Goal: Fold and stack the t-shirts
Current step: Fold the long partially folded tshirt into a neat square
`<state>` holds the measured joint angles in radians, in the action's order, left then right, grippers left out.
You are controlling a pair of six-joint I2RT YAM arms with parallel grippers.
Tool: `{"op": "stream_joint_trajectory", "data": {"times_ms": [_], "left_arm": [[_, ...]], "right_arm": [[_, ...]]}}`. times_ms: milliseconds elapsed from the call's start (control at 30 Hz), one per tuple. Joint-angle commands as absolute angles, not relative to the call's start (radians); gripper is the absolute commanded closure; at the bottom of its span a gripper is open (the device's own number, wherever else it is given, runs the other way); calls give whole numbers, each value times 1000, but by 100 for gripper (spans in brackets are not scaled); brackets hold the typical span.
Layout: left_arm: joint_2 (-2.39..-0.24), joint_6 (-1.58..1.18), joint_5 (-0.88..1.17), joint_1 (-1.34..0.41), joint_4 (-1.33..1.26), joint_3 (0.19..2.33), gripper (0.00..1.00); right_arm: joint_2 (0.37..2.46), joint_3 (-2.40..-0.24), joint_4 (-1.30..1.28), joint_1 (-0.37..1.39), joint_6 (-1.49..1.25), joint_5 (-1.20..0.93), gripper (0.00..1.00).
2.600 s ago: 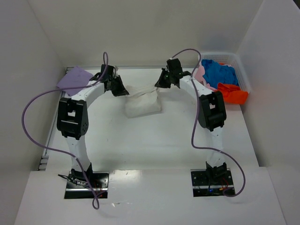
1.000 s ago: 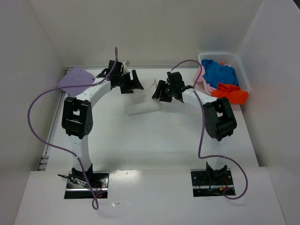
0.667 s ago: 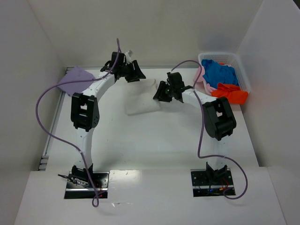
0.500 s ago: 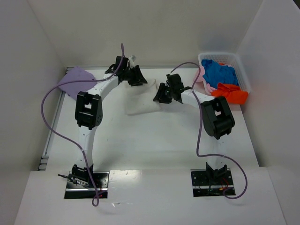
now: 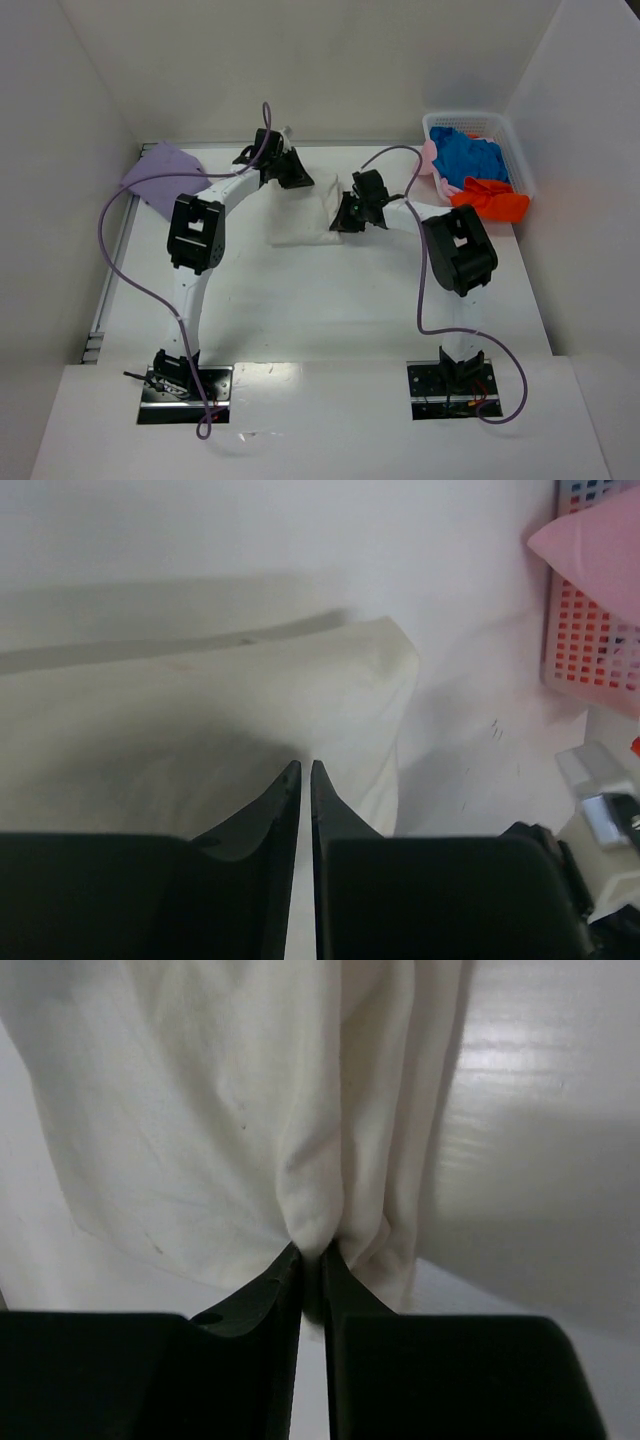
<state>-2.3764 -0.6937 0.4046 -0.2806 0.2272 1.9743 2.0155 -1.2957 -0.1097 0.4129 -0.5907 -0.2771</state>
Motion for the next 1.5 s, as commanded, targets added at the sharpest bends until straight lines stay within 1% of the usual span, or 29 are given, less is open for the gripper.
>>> {"op": "stream_joint_trajectory", "data": {"times_ms": [0, 233, 433, 600, 767, 1067, 1100, 1367, 1467], "left_arm": [[-2399, -729, 376, -281, 160, 1968, 86], [-2399, -738, 388, -281, 150, 1990, 86], [-2390, -738, 407, -290, 150, 1990, 83], [-2390, -729, 416, -299, 169, 1999, 82], [-2401, -729, 416, -308, 178, 2008, 82], [-2444, -719, 403, -337, 212, 1999, 82], [-2454, -719, 403, -337, 212, 1999, 83], [-2454, -710, 359, -337, 221, 1965, 83], [-2454, -701, 368, -327, 221, 1965, 83]], "right_arm": [[2003, -1236, -120, 440, -597, -270, 86], [1924, -1200, -129, 440, -597, -270, 87], [1816, -1189, -138, 440, -606, -270, 87], [1760, -1128, -138, 440, -606, -279, 87], [1750, -1054, -106, 449, -626, -279, 87], [1730, -986, -86, 479, -667, -270, 87], [1721, -976, -86, 479, -667, -261, 87], [1721, -976, -86, 479, -667, -232, 86], [1710, -985, -115, 479, -667, -201, 81]]}}
